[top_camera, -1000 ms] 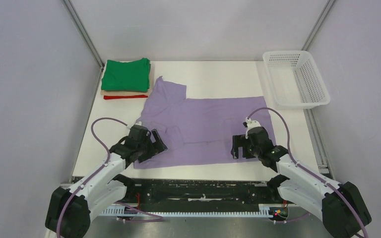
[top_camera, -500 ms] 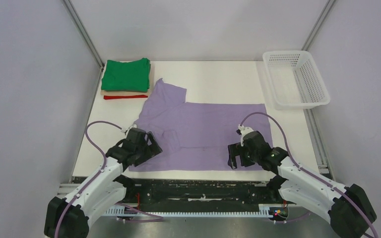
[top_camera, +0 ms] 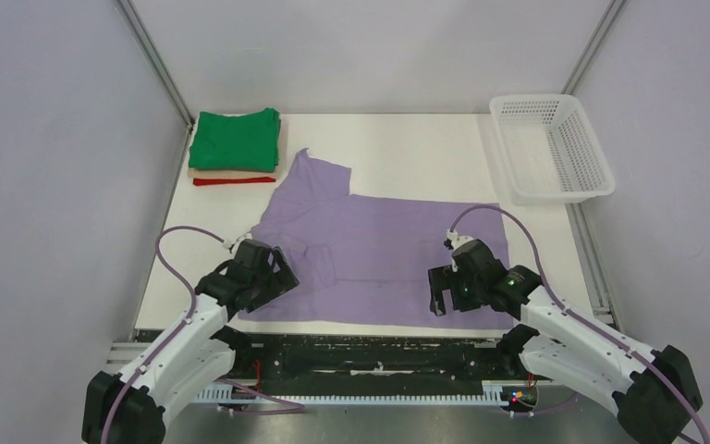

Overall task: Fold and stack the t-shirts
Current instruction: Fold the flattened tshirt in 1/3 of the way, then grab the side of the flattened tshirt furthest away from the robot with both arms

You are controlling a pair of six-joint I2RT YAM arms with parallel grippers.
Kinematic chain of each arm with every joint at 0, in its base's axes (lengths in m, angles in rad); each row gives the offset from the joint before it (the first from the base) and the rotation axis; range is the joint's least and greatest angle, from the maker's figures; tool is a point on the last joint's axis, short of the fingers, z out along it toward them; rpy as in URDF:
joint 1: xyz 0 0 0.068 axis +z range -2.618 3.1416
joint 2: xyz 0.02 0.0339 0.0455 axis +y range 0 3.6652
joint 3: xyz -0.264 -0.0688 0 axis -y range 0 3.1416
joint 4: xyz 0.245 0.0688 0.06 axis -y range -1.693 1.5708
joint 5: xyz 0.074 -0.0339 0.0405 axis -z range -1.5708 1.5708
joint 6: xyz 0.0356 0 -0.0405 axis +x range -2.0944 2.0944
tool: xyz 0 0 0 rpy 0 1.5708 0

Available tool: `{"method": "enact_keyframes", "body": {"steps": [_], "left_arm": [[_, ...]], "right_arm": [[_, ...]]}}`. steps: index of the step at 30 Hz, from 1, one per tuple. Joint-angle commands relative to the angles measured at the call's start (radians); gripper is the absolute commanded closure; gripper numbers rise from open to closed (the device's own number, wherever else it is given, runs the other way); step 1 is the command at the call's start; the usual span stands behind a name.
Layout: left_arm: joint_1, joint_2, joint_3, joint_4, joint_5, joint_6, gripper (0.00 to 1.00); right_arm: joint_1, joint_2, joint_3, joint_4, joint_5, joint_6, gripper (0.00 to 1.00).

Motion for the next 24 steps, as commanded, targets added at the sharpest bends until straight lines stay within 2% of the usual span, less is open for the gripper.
{"method": "enact_keyframes", "body": {"steps": [1, 6, 11, 15, 18, 24], "left_arm": [[0.0, -0.017, 0.043, -0.043, -0.056, -0.047, 0.0], [0.0, -0.03, 0.074, -0.045, -0.057, -0.047, 0.0], [0.0, 0.024, 0.229, 0.031, -0.051, 0.042, 0.0], [-0.004, 0.211, 0.441, 0.083, 0.043, 0.172, 0.0], [-0.018, 0.384, 0.612, 0.078, -0.018, 0.257, 0.0], [-0.033, 0.763, 1.016, 0.018, -0.104, 0.497, 0.0]], "right_arm": [[0.003, -0.02, 0.169, -0.025, 0.198, 0.017, 0.02], [0.002, -0.011, 0.245, 0.053, 0.337, 0.002, 0.02], [-0.016, 0.027, 0.265, 0.215, 0.457, 0.0, 0.02], [-0.064, 0.102, 0.3, 0.288, 0.445, -0.052, 0.02], [-0.118, 0.135, 0.306, 0.325, 0.444, -0.074, 0.02], [-0.271, 0.179, 0.276, 0.405, 0.29, -0.114, 0.02]]}}
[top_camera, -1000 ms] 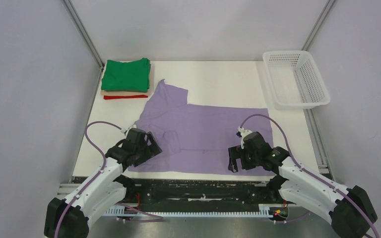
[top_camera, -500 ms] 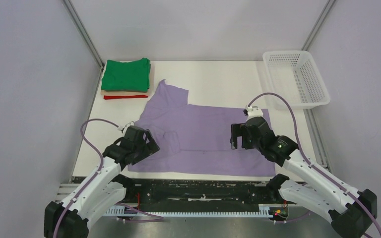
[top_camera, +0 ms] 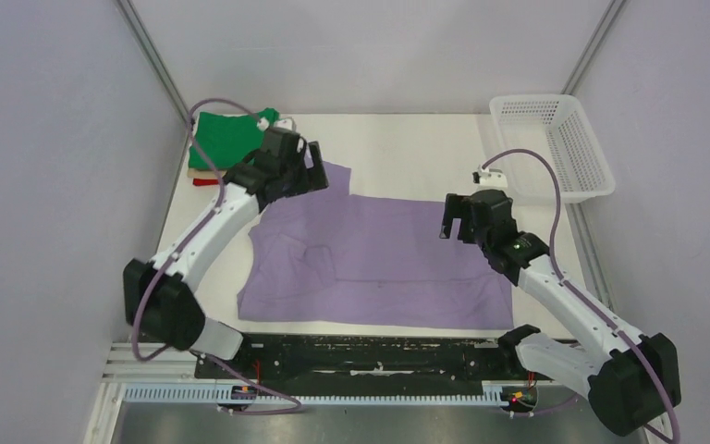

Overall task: Fold and stack the t-shirts
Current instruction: Grab the side of the flattened tshirt furthest away from the robot with both arms

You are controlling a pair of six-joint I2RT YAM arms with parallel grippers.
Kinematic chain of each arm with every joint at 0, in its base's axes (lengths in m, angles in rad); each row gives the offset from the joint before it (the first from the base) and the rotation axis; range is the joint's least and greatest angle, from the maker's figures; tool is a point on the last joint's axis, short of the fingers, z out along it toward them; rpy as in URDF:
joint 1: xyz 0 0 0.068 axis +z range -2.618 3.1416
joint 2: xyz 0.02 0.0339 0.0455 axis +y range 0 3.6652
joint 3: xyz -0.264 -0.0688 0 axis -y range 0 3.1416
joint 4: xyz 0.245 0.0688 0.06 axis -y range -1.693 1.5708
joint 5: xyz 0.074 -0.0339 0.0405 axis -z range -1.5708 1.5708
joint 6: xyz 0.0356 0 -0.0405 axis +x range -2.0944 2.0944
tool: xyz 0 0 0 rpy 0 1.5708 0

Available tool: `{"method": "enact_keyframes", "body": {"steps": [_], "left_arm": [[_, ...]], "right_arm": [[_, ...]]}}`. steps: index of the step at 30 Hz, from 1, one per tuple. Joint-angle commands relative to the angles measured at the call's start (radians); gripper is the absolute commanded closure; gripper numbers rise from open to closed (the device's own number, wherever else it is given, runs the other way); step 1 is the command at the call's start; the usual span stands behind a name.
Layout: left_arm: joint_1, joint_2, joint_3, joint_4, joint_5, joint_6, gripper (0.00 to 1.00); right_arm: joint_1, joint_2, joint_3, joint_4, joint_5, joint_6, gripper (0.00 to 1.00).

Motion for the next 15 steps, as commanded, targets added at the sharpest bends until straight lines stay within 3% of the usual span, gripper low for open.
{"method": "enact_keyframes", "body": {"steps": [1, 10, 15], "left_arm": [[-0.007, 0.239, 0.294, -0.053, -0.09, 0.256, 0.0], [0.017, 0.821, 0.962, -0.254, -0.233, 0.546, 0.01], [0.056, 1.017, 1.156, -0.267, -0.236, 0.605, 0.05]], "right_arm": [[-0.079, 0.035, 0.012, 0.1, -0.079, -0.056, 0.02], [-0.135, 0.136, 0.008, 0.16, -0.154, -0.084, 0.02], [-0.155, 0.159, -0.004, 0.158, -0.154, -0.089, 0.02]]}}
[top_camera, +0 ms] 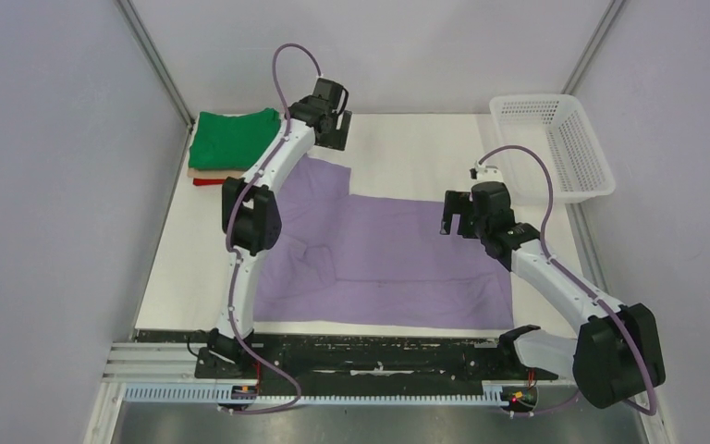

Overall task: Fold and stack the t-shirts
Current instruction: Grab the side of the flattened tshirt furthest away from the robot with both arms

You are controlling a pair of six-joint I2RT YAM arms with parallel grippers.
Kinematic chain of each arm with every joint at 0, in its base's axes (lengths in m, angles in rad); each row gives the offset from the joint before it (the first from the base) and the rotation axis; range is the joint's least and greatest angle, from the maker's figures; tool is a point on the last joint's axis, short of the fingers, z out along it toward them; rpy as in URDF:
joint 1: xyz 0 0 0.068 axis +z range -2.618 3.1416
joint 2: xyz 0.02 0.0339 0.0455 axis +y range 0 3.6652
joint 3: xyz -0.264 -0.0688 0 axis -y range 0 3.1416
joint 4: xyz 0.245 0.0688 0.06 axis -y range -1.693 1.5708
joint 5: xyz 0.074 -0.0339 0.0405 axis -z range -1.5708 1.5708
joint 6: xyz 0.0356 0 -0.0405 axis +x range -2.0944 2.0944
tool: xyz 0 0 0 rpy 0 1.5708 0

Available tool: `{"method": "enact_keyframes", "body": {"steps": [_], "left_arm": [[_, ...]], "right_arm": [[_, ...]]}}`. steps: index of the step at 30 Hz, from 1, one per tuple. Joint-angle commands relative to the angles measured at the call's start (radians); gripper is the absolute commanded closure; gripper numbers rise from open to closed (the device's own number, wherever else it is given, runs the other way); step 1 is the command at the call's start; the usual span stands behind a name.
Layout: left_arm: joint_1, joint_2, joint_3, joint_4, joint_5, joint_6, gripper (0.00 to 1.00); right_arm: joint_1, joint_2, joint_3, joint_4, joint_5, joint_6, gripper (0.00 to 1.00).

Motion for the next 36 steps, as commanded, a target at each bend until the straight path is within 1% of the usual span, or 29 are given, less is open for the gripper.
{"method": "enact_keyframes", "body": {"steps": [1, 2, 5, 8, 17, 19, 21, 30, 32, 34, 35, 36], "left_arm": [[0.044, 0.116, 0.134, -0.063, -0.048, 0.138, 0.06], [0.054, 0.13, 0.136, -0.042, -0.041, 0.142, 0.08], [0.073, 0.17, 0.133, 0.023, -0.04, 0.148, 0.19], [0.074, 0.209, 0.144, 0.069, -0.052, 0.166, 0.28], [0.083, 0.258, 0.149, 0.154, -0.049, 0.224, 0.39], [0.083, 0.265, 0.151, 0.164, -0.044, 0.227, 0.45], [0.084, 0.271, 0.148, 0.165, -0.043, 0.227, 0.47], [0.089, 0.293, 0.14, 0.173, -0.144, 0.246, 0.47], [0.091, 0.298, 0.141, 0.169, -0.142, 0.253, 0.49], [0.091, 0.293, 0.139, 0.169, -0.129, 0.254, 0.57], [0.091, 0.29, 0.138, 0.169, -0.12, 0.254, 0.64], [0.091, 0.286, 0.138, 0.169, -0.111, 0.253, 0.75]], "right_arm": [[-0.018, 0.01, -0.004, 0.044, -0.02, -0.02, 0.02], [-0.02, 0.013, -0.007, 0.044, -0.019, -0.021, 0.02], [-0.023, 0.021, -0.015, 0.044, -0.02, -0.02, 0.02], [-0.028, 0.027, -0.029, 0.042, -0.018, -0.018, 0.02], [-0.037, 0.021, -0.037, 0.026, 0.008, -0.013, 0.02], [-0.038, 0.018, -0.035, 0.018, 0.021, -0.012, 0.02], [-0.041, 0.019, -0.027, 0.004, 0.038, -0.012, 0.02], [-0.051, 0.001, -0.021, -0.018, 0.062, -0.015, 0.02], [-0.052, 0.0, -0.021, -0.019, 0.065, -0.015, 0.02], [-0.054, 0.004, -0.02, -0.019, 0.07, -0.012, 0.02], [-0.054, 0.006, -0.018, -0.018, 0.075, -0.012, 0.02], [-0.055, 0.012, -0.015, -0.02, 0.083, -0.011, 0.02]]}}
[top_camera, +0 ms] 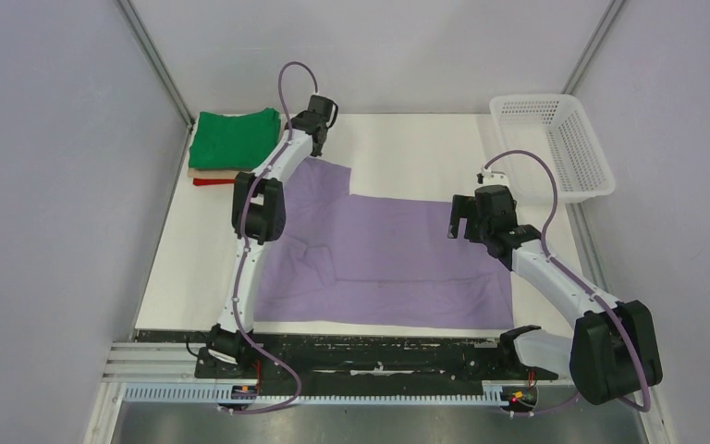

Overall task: Fold and stack the t-shirts
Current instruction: Grab the side of the flattened tshirt furthest away from the robot with both arms

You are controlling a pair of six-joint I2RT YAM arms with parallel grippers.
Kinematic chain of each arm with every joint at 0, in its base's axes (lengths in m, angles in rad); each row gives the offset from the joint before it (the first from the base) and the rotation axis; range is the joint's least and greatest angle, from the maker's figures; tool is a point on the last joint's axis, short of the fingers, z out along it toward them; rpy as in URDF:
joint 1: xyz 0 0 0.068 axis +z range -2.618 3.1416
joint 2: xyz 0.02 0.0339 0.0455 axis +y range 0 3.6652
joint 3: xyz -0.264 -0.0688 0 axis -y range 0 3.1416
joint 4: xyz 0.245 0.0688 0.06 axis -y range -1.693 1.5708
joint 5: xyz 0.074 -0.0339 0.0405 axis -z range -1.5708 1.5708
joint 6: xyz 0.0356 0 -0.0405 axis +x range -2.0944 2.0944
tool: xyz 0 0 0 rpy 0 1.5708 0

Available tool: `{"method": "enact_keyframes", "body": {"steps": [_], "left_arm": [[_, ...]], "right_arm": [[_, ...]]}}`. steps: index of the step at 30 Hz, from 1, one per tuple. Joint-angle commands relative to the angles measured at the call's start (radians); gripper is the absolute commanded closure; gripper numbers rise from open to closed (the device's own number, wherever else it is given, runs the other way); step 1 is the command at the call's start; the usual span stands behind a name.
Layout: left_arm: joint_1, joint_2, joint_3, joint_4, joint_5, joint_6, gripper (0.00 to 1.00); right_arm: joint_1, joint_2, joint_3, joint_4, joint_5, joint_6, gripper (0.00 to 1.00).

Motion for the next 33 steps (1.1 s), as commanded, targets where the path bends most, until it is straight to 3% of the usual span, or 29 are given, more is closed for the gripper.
{"method": "enact_keyframes", "body": {"steps": [1, 3, 9, 22, 33], "left_arm": [[0.005, -0.016, 0.027, 0.033, 0.011, 0.045, 0.85], [0.005, -0.032, 0.018, 0.033, 0.037, 0.048, 0.98], [0.006, -0.139, -0.101, 0.058, 0.139, 0.07, 0.98], [0.005, -0.522, -0.643, 0.316, 0.327, 0.018, 0.98], [0.005, -0.714, -0.85, 0.381, 0.54, -0.038, 0.98]], "right_arm": [[-0.01, -0.002, 0.022, -0.003, 0.046, -0.001, 0.02], [-0.014, 0.012, 0.04, -0.02, 0.073, 0.011, 0.02], [-0.025, 0.08, 0.111, -0.061, 0.177, 0.049, 0.02], [-0.083, 0.444, 0.424, -0.152, 0.266, 0.153, 0.02], [-0.1, 0.757, 0.726, -0.279, 0.381, 0.252, 0.02]]}}
